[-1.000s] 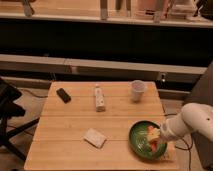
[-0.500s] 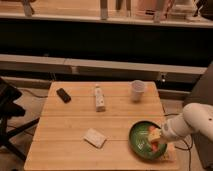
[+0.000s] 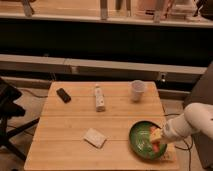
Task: Place the pepper in the ceramic bowl
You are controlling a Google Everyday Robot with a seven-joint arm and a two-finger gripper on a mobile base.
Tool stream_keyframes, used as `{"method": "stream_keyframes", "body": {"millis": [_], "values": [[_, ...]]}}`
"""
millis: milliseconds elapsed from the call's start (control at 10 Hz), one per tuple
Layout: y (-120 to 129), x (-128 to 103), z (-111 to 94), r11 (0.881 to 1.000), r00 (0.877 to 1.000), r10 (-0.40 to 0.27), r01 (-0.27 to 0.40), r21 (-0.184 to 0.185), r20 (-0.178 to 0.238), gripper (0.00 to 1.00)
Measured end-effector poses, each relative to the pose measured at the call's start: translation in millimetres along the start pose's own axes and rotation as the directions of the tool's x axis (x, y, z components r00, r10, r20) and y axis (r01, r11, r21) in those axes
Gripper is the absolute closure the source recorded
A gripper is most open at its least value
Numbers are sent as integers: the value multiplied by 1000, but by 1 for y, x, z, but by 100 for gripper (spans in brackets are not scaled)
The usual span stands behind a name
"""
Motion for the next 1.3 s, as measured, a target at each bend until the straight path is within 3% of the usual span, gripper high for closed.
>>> {"method": "stream_keyframes", "body": {"millis": [200,400,600,1100,1200,1300], "values": [[-19,1,-8,997,997,-80,80,-5,-14,63],[-47,1,-29,984,983,-178,178,-12,-31,41],[-57,-1,-39,975,974,-224,223,-19,-38,23],[-43,-2,-34,977,976,-211,211,-11,-48,20],[-41,-3,-34,978,977,-208,208,-8,-49,24],[-44,-5,-39,977,976,-213,212,-14,-49,35]]}}
